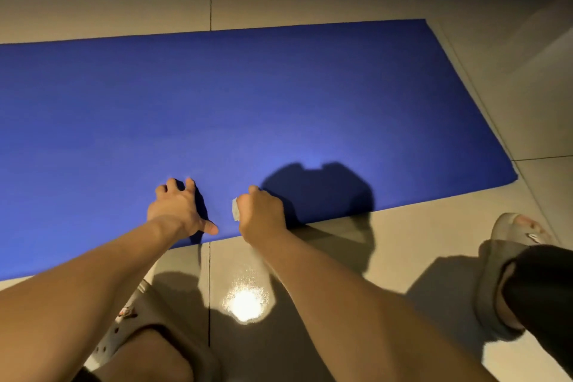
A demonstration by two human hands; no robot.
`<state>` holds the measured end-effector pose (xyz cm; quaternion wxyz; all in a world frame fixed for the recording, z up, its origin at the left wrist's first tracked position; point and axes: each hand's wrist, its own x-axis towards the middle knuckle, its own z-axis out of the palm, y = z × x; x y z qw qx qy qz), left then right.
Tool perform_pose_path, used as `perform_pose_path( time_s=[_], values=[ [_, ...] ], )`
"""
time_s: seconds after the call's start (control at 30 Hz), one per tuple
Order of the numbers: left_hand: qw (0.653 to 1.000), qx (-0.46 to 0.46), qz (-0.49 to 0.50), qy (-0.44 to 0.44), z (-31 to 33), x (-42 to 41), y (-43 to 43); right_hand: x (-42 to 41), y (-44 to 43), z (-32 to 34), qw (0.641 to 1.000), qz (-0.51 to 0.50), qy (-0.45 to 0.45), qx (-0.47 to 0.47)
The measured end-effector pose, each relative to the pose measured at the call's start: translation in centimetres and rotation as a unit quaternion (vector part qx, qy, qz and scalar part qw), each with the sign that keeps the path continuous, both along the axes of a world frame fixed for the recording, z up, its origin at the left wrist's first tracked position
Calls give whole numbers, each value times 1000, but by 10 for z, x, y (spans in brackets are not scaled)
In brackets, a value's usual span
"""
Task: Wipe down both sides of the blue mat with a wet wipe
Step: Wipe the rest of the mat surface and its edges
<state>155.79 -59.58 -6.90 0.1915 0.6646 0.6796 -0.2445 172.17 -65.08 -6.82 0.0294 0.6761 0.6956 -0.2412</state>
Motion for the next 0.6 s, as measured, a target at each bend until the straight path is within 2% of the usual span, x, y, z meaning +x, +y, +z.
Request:
perform_pose_path(
  time_s=[0.17,0.37,0.6],
  values=[
    [996,-19,-90,8,7,-14,11,-18,2,15,998,-25,-58,-7],
    [958,-76,-277,9,31,-71,45,-24,4,24,990,-116,-38,-65],
    [947,-56,-317,21,21,-64,46,-7,5,14,987,-149,25,-56]
  ],
)
